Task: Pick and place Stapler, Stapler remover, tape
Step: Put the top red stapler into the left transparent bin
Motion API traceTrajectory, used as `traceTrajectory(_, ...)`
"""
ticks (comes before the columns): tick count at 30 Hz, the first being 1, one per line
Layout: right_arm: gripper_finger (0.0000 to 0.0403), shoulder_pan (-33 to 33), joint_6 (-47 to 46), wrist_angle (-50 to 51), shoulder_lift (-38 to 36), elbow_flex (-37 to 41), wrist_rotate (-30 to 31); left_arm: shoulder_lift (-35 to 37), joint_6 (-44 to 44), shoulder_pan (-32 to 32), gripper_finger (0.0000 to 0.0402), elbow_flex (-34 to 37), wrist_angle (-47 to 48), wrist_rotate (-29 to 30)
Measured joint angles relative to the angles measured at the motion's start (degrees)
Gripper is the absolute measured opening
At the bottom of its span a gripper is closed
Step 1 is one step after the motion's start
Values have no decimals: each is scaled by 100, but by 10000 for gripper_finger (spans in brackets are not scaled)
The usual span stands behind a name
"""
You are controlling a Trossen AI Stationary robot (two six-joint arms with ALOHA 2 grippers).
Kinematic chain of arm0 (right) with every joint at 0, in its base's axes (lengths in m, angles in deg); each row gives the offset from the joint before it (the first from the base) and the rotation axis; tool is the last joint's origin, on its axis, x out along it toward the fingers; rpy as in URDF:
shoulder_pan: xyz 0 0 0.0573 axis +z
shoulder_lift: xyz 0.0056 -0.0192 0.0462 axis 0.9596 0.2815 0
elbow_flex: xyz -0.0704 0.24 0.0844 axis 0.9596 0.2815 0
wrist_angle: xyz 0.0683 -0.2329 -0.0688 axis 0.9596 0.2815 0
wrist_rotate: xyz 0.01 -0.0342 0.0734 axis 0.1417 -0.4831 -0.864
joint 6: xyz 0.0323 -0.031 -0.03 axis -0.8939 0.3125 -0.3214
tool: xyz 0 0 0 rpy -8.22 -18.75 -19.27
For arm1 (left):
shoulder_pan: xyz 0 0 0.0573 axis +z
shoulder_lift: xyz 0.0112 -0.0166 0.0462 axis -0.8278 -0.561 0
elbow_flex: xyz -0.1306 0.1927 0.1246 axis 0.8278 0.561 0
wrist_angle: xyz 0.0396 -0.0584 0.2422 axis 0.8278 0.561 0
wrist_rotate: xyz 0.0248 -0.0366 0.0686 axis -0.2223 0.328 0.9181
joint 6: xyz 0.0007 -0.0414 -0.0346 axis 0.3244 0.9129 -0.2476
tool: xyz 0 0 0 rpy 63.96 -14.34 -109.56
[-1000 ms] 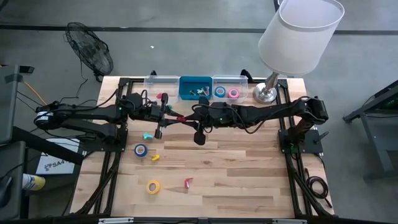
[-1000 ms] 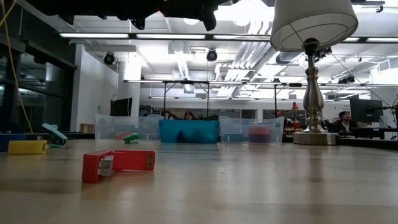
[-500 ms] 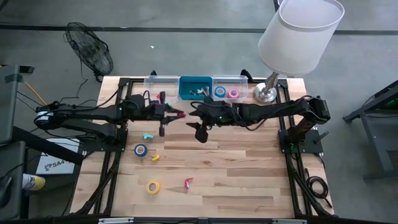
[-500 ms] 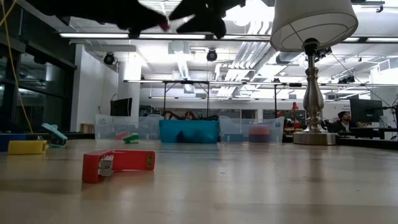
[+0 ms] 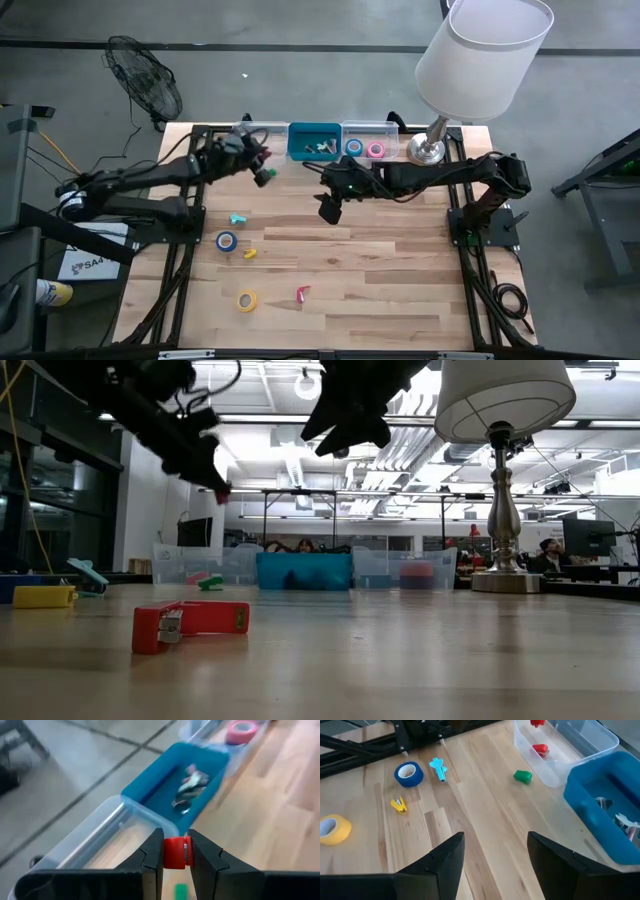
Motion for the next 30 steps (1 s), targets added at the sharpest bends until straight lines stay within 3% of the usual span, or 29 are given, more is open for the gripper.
traceTrajectory(7, 208, -108, 19, 87, 0, 0, 15, -614, -7, 1252, 67, -3, 66, -777)
traceTrajectory(14, 209, -180, -9, 172, 6, 0, -7, -1319, -16, 1978, 69, -4, 33, -1000)
traceTrajectory(20, 209, -184, -18, 323, 7, 0, -22, -1751, 117, 2251, 71, -4, 34, -1183)
traceTrajectory(30, 209, -184, -23, 420, 9, 0, -3, -1796, 144, 2243, 83, -4, 24, -1048)
